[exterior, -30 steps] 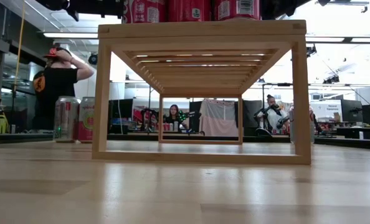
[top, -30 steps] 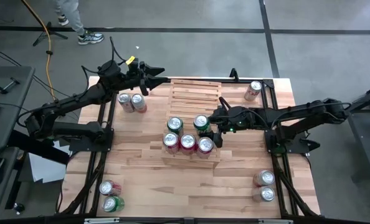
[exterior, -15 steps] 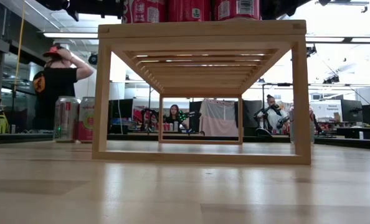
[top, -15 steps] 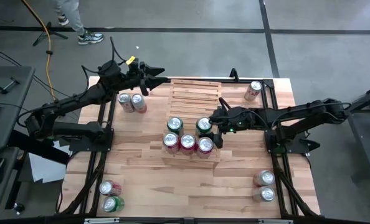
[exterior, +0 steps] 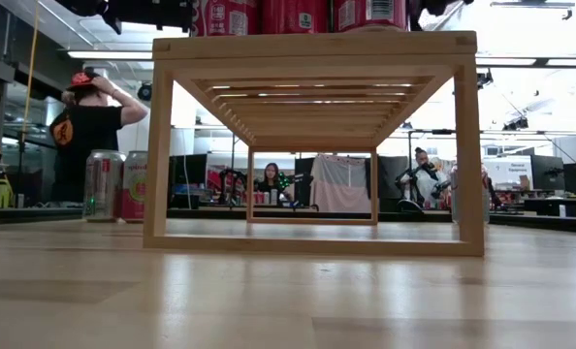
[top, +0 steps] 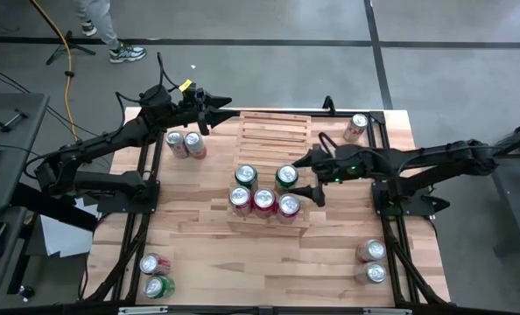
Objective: Place canned beverage on shelf
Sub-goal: Put the top green soda can on the shelf aligned with the other green soda can
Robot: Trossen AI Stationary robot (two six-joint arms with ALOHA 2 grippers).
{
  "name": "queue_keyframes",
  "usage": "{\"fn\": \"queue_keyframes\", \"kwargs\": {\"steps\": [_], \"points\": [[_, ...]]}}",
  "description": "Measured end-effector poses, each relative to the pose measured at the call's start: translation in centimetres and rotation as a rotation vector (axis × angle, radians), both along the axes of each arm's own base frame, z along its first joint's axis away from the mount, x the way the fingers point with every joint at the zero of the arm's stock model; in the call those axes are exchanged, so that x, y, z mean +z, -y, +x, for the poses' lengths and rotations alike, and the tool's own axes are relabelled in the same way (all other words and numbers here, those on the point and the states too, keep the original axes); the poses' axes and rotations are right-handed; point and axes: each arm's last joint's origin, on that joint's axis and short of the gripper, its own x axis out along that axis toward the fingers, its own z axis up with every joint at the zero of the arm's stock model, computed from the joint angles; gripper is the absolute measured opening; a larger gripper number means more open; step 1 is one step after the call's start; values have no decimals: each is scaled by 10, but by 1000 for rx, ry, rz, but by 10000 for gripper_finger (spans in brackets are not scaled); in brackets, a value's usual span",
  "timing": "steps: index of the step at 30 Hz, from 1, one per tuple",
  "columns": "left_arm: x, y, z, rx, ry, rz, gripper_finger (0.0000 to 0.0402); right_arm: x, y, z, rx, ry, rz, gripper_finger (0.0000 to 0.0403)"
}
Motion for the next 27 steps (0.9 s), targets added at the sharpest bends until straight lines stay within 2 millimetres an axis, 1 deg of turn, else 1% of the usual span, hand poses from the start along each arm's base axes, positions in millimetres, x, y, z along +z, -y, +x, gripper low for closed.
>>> {"fn": "queue_keyframes", "kwargs": {"steps": [8, 12, 18, 24, 27], "points": [[0, 0, 0, 0, 1, -2, 259, 22, 14, -30, -53, 71, -11, 394], [0, 0, 0, -1, 3, -8, 259, 32, 18, -40, -103, 132, 79, 394], [0, 0, 0, -1, 3, -8, 259, 37, 17, -37, -137, 190, 248, 394], [0, 0, 0, 0, 3, -8, 259, 37, 18, -32, -133, 210, 245, 393], [0, 0, 0, 0, 3, -9, 259, 35, 21, -32, -210, 207, 232, 380]]}}
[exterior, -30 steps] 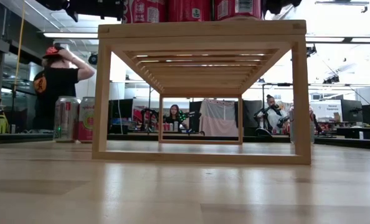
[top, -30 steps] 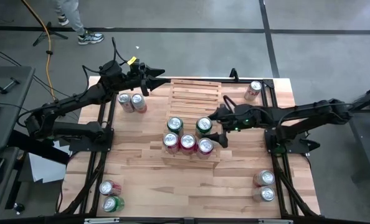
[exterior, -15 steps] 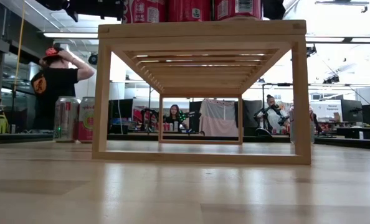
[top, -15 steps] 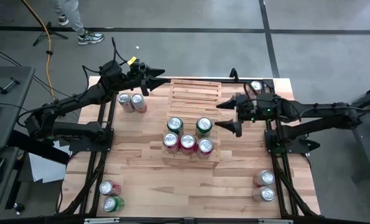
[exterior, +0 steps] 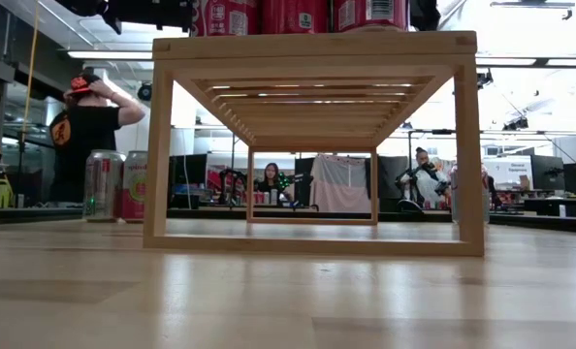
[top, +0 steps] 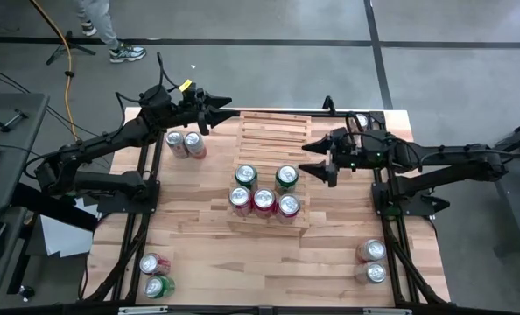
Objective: Place canned beverage on shelf
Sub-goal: Put the top green soda can on the shelf aligned with the other green soda can
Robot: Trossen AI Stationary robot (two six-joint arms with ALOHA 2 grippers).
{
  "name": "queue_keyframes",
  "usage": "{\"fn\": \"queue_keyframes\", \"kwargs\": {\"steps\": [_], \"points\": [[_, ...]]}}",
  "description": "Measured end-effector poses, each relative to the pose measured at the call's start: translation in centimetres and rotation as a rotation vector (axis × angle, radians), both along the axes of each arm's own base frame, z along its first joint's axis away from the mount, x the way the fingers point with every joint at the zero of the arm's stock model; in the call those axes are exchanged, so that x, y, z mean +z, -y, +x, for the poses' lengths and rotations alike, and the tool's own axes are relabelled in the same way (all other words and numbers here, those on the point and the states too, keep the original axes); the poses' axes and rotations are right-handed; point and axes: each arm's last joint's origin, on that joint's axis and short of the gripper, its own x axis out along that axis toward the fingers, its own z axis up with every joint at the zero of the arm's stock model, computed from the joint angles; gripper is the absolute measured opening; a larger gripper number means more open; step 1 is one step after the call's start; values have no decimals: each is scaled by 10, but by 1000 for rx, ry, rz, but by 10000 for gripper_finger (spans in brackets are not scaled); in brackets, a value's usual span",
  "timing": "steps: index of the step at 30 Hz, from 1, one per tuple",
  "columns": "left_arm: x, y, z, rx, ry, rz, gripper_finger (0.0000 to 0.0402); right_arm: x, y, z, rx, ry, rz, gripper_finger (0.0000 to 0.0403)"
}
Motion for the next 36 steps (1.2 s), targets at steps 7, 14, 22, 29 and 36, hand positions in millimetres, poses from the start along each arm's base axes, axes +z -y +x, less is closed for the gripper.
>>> {"fn": "queue_keyframes", "kwargs": {"steps": [7, 14, 22, 29, 36], "points": [[0, 0, 0, 3, 0, 0, 259, -13, 9, 2, -157, -111, 21, 225], [0, 0, 0, 15, 1, -1, 259, -40, 9, 17, -174, -292, 56, 21], [-2, -1, 0, 23, -18, -15, 259, -51, -3, 26, -101, -349, 80, 6], [-3, -1, 0, 25, -28, -14, 259, -50, -14, 27, -74, -339, 83, 1], [-4, -1, 0, 30, -36, -5, 259, -50, -21, 32, -43, -310, 82, 0]]}}
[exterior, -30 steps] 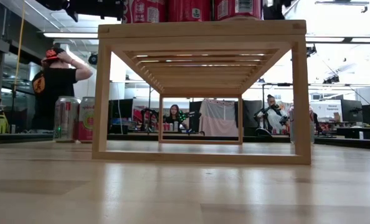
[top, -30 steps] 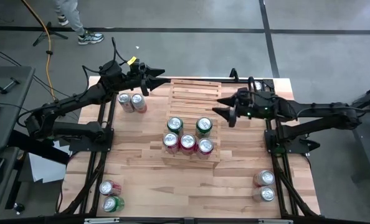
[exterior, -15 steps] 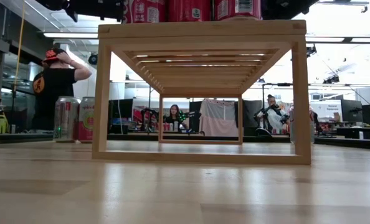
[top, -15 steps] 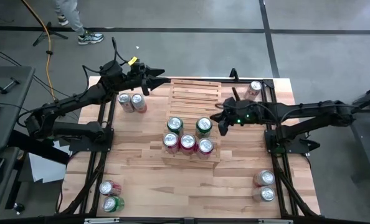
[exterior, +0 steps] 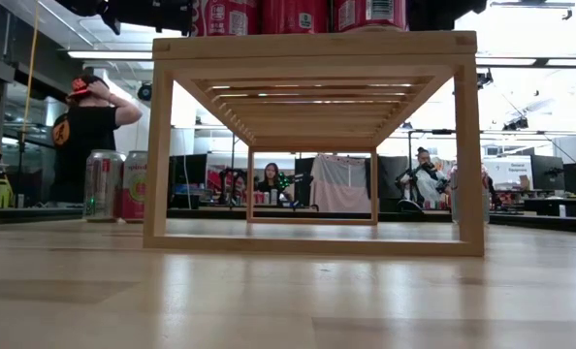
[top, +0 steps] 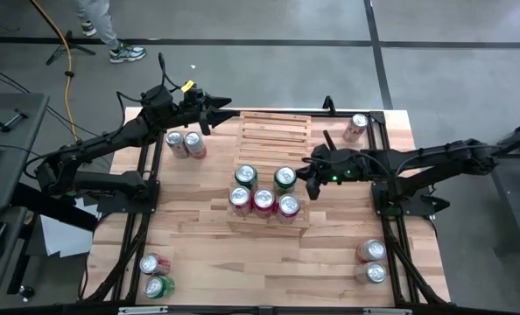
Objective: Place canned beverage on shelf
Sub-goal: Put the top green soda can on the shelf aligned with the other green soda can
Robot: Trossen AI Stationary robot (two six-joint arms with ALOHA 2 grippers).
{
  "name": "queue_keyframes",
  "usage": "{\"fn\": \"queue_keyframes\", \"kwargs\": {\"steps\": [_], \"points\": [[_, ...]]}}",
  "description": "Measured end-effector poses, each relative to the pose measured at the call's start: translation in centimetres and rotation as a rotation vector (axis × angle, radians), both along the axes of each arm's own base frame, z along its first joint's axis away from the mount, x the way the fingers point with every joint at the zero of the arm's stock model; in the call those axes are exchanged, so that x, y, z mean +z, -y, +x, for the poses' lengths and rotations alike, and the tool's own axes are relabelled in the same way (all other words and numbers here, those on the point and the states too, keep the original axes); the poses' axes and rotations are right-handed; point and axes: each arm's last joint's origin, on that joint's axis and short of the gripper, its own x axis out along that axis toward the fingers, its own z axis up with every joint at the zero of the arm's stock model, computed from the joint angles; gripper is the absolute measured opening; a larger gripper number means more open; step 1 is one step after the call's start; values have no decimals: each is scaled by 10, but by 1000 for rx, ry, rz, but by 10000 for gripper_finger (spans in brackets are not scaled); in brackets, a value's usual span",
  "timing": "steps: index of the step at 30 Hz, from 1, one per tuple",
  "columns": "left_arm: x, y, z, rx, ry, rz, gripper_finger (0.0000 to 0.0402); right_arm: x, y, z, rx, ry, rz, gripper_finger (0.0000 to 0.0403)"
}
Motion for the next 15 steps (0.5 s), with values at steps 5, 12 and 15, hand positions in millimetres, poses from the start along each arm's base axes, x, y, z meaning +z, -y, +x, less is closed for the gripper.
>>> {"fn": "queue_keyframes", "kwargs": {"steps": [5, 12, 15], "points": [[0, 0, 0, 1, 0, -1, 259, 2, -3, 1, 11, 18, 2, 0], [0, 0, 0, 0, 1, -8, 259, 5, -4, 4, 41, 60, -9, 0], [0, 0, 0, 0, 1, -8, 259, 6, -5, 5, 48, 76, -16, 0]]}}
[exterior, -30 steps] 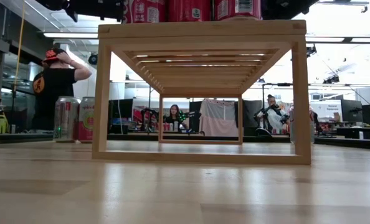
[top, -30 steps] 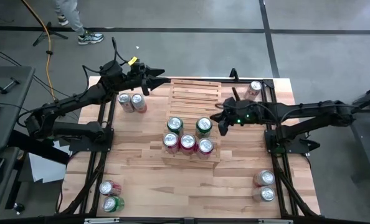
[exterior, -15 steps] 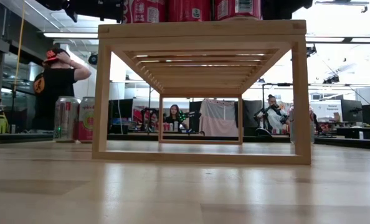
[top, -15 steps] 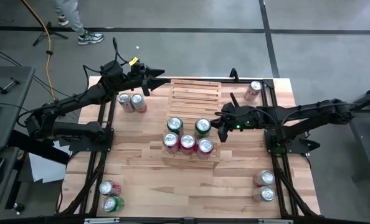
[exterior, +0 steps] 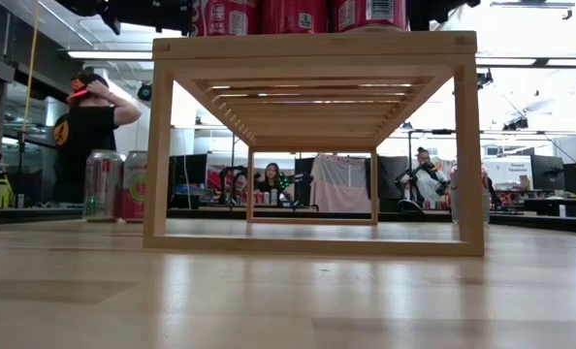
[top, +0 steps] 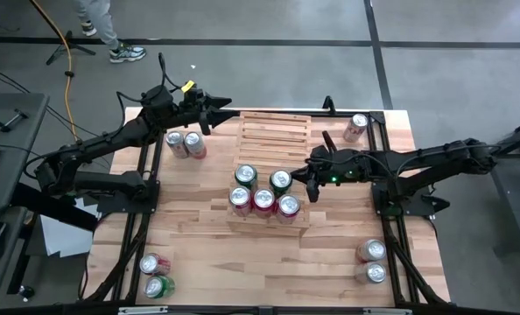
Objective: Place canned beverage on shelf
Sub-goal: Put the top green soda can on the shelf aligned with the other green soda can
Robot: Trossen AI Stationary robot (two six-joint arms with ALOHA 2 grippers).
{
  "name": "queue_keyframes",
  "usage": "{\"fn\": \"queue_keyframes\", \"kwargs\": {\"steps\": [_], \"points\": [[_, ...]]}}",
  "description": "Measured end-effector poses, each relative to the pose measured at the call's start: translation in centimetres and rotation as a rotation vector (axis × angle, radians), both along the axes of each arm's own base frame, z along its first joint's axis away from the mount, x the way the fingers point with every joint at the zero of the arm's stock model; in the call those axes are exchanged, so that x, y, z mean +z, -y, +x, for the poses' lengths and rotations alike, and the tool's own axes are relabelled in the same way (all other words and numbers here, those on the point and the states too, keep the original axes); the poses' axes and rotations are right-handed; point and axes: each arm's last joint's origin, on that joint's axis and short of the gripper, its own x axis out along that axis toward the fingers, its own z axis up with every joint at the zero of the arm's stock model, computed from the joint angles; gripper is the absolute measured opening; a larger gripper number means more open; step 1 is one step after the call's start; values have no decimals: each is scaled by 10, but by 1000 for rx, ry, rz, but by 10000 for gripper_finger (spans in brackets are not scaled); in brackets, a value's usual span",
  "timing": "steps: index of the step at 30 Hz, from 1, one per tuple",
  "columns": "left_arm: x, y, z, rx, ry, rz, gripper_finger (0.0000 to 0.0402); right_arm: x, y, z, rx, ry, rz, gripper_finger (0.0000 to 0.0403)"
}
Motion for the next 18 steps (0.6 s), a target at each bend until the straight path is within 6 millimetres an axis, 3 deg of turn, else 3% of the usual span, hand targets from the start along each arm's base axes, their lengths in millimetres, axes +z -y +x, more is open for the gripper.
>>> {"fn": "queue_keyframes", "kwargs": {"steps": [12, 18], "points": [[0, 0, 0, 12, -1, -1, 259, 9, 3, -1, 10, 65, -51, 0], [0, 0, 0, 11, -1, -2, 259, 4, 3, -10, 45, -21, -43, 0]]}}
